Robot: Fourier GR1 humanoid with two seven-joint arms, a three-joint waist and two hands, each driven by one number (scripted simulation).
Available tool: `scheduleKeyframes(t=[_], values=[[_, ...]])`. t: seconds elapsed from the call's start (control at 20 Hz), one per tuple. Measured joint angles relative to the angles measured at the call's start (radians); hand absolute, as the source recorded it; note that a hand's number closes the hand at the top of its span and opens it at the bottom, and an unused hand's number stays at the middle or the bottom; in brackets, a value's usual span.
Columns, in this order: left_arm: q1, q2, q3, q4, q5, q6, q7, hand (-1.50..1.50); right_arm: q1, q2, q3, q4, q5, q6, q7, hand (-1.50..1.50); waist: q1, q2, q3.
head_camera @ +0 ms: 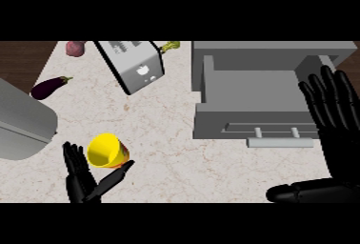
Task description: Pick up the cup, place it into the drawer and close the drawer
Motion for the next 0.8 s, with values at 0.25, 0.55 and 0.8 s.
scheduleKeyframes(t=[0.25, 0.55, 0.8], values=[[-0.042, 0.003, 0.024, 0.090, 0.016, -0.041, -0.044, -1.50, -0.024, 0.003, -0.008, 0.039, 0.005, -0.002, -0.020, -1.50, 0.000, 0.000, 0.000], [-0.073, 0.004, 0.031, 0.169, 0.050, -0.096, -0.107, -1.50, -0.022, -0.004, -0.010, -0.006, -0.006, -0.004, 0.021, -1.50, 0.000, 0.000, 0.000], [-0.131, 0.001, 0.073, 0.244, 0.062, -0.140, -0.132, -1.50, -0.041, -0.007, -0.020, 0.006, -0.016, -0.004, 0.025, -1.50, 0.000, 0.000, 0.000]])
